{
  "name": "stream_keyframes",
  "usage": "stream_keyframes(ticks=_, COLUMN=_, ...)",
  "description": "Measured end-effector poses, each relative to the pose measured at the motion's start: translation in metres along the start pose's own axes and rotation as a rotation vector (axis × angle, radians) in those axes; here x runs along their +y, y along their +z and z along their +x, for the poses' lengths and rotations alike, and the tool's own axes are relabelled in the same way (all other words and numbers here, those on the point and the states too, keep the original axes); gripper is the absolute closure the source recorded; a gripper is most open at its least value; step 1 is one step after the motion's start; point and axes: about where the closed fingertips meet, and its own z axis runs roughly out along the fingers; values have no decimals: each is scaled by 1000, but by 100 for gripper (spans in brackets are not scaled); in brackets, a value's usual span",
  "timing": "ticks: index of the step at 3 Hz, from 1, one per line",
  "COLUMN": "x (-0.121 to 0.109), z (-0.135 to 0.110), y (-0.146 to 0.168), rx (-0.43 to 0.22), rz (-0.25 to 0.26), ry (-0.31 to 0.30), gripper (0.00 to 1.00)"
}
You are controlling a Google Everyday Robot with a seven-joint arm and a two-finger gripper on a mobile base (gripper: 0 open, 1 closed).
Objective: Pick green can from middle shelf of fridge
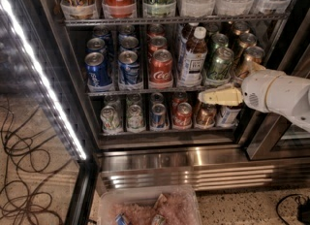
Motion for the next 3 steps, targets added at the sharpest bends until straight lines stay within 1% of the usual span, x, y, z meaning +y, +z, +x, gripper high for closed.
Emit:
stream_keyframes(ticks=1, x=-4, z=15, y=23, rx=-21, rz=12, ry=28, gripper=0)
stream_keyframes(ticks=2, x=-4, z=15, y=23, rx=-21, rz=12, ry=28, gripper=0)
stream_keyframes(ticks=3, x=-6, z=13, y=32, rx=-40, rz=18, ry=38, gripper=11)
